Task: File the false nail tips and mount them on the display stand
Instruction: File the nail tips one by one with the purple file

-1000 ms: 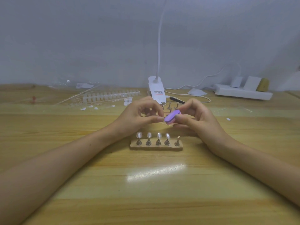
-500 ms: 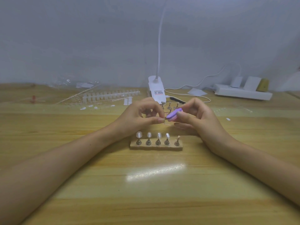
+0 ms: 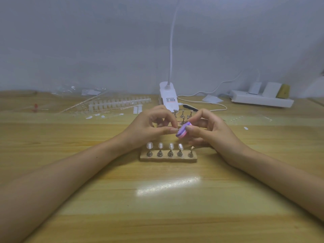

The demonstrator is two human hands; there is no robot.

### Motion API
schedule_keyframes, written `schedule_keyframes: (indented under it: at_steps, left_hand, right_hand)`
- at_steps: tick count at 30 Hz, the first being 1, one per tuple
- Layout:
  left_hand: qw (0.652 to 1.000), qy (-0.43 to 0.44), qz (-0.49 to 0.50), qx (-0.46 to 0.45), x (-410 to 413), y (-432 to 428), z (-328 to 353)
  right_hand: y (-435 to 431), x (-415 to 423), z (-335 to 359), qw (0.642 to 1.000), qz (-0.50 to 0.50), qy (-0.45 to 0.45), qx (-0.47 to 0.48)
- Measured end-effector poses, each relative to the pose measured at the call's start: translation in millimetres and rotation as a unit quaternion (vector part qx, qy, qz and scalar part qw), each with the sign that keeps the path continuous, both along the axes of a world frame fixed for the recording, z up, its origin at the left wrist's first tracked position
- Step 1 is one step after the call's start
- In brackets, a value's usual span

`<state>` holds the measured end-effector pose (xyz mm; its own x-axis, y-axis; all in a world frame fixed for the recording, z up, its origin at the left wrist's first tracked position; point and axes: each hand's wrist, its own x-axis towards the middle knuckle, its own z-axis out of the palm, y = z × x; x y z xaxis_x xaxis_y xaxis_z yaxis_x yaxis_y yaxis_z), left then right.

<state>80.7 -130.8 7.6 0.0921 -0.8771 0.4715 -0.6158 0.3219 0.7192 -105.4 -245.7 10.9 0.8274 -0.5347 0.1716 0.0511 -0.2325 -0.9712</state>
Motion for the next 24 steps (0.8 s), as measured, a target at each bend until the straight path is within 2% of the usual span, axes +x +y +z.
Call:
schedule_keyframes:
  at_steps: [5, 10, 15, 18, 21, 24]
  left_hand:
    - [1.0, 0.0, 0.011, -0.001, -0.2, -0.7, -0.2]
    - [1.0, 0.019, -0.001, 0.008, -2.2, 0.2, 1.0]
    - [1.0, 0.015, -0.017, 0.014, -3.0, 1.5, 1.2]
    - [1.0, 0.022, 0.015, 0.004, -1.4, 0.2, 1.3]
    - [1.0, 0.012, 0.017, 0.002, -0.7, -0.9, 0.5]
    - [1.0, 0.016, 0.001, 0.007, -1.2, -0.6, 0.0]
  right_hand:
    - [5.2, 1.2, -0.3, 0.997, 0.025, 0.03, -0.059]
    - [0.4, -0.3, -0.8, 0.998, -0.037, -0.035, 0.033]
    - [0.2, 1.2, -1.1, 1.0, 0.002, -0.003, 0.014]
    - [-0.2, 1.0, -1.1, 0.999, -0.004, -0.015, 0.029]
    - [1.9, 2.4, -1.6, 0.999, 0.025, 0.016, -0.021]
    - [-1.3, 2.5, -4.0, 1.0, -0.01, -0.012, 0.006]
